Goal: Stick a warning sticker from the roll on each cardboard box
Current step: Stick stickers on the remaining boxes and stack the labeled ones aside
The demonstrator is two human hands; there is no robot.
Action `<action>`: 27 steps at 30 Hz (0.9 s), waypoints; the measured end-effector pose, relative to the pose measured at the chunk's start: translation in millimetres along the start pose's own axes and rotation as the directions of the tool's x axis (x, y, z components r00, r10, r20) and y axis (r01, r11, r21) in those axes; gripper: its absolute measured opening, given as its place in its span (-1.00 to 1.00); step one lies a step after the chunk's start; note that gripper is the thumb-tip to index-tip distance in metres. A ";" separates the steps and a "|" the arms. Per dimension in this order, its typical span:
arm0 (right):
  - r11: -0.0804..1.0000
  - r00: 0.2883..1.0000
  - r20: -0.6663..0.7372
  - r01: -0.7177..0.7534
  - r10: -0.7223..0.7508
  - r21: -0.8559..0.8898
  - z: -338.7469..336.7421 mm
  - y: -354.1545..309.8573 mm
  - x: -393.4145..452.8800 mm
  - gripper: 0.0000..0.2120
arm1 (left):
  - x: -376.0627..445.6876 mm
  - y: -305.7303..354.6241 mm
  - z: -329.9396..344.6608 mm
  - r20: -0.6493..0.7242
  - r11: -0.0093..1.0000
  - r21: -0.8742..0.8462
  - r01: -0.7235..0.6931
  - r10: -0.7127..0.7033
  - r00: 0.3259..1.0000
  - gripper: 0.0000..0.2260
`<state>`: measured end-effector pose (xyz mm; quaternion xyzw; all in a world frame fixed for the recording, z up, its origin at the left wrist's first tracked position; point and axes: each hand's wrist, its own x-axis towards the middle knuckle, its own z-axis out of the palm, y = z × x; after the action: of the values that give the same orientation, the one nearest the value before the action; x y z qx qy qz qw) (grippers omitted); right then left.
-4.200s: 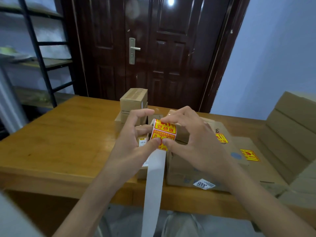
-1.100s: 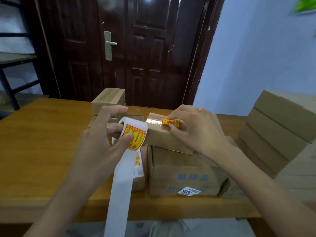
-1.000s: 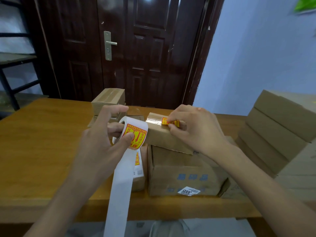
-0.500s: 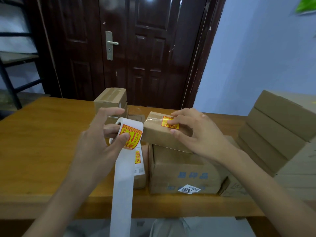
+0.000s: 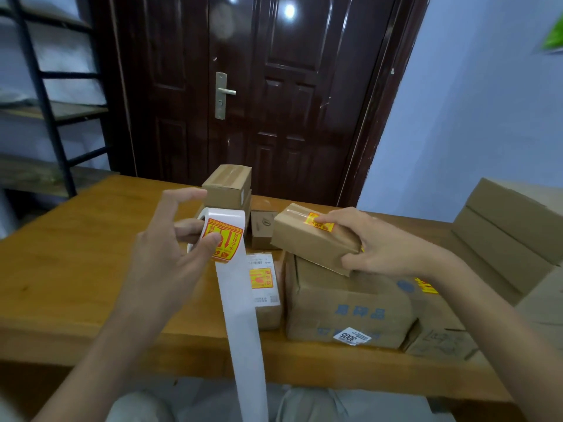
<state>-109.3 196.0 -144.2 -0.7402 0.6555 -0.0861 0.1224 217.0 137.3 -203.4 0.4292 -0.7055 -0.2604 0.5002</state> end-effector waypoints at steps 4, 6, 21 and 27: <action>1.000 0.996 -0.090 -0.012 0.009 -0.029 3.9 -17.8 -4.7 -0.30 | -5.4 -5.5 -11.3 -0.042 1.000 -0.010 0.017 -0.018 0.999 -0.50; 0.993 0.985 -0.173 -0.016 -0.005 -0.121 9.9 -40.1 -8.6 -0.27 | -6.8 -8.5 -15.1 -0.074 1.000 0.004 0.029 -0.028 0.997 -0.50; 0.891 0.920 -0.371 -0.269 0.125 -0.366 115.8 -153.2 39.5 -0.31 | -29.9 -42.8 -64.9 -0.148 0.999 -0.031 0.037 -0.041 0.988 -0.51; 0.836 0.920 -0.356 -0.320 0.163 -0.445 134.9 -144.6 44.0 -0.20 | -35.8 -49.5 -64.5 -0.124 0.999 -0.028 0.041 -0.044 0.991 -0.49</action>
<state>72.4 177.6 -232.0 -0.6345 0.7554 -0.0116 -0.1633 298.7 147.8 -236.6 0.4532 -0.6602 -0.2525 0.5431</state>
